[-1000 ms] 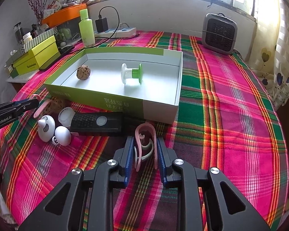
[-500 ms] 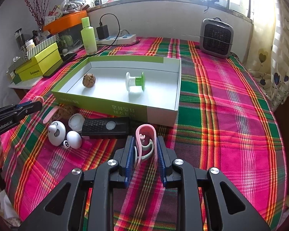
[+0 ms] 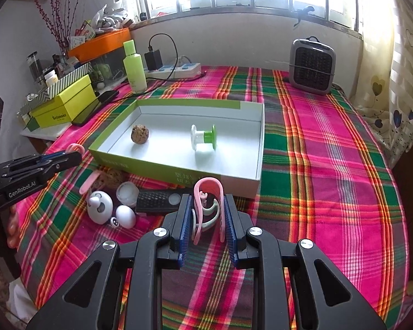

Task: Organize objects
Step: 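Carry the pink-and-mint holder with the left tool while the right tool carries the pink clip into the tray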

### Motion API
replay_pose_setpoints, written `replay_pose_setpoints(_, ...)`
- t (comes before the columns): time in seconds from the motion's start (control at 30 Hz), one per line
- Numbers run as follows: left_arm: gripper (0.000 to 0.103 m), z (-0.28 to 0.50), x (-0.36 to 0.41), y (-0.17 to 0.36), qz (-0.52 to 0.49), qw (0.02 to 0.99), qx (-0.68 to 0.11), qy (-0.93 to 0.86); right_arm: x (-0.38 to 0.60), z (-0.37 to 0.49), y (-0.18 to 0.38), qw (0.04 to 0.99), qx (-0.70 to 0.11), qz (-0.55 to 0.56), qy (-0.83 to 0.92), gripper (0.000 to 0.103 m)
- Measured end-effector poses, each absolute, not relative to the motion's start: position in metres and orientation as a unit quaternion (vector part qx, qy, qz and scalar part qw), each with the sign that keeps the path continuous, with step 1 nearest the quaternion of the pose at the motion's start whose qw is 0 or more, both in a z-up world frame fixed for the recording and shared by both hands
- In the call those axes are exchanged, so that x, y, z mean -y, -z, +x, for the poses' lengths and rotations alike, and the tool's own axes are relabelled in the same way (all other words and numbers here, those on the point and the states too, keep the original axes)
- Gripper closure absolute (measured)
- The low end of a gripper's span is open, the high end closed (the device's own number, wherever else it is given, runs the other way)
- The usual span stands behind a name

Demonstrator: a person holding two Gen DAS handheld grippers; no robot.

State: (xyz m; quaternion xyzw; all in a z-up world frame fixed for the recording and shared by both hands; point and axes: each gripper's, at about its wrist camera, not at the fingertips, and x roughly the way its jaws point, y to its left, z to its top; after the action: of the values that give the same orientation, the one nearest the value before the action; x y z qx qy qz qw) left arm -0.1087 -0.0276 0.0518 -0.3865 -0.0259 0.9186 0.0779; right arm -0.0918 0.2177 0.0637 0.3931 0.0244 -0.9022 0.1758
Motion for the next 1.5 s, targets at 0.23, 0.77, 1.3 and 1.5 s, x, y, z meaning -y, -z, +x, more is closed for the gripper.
replay_pose_setpoints(0.23, 0.087, -0.124, 0.013, -0.057, -0.385, 0.093, 0.023, -0.918, -0.217, -0.106, -0.072, 0.163, -0.02, 0.386, 0.908, 0.079)
replay_pose_setpoints(0.77, 0.087, -0.186, -0.022, -0.051, -0.395, 0.112, 0.023, -0.911, -0.21, -0.168, -0.074, 0.139, -0.01, 0.388, 0.911, 0.079)
replay_pose_setpoints(1.3, 0.087, -0.236, -0.039, -0.029, -0.427, 0.112, 0.018, -0.897, -0.207, -0.223, -0.054, 0.132, -0.001, 0.416, 0.9, 0.079)
replay_pose_setpoints(1.5, 0.087, -0.249, -0.04, -0.021, -0.44, 0.108, 0.016, -0.891, -0.207, -0.234, -0.047, 0.13, 0.0, 0.425, 0.896, 0.079)
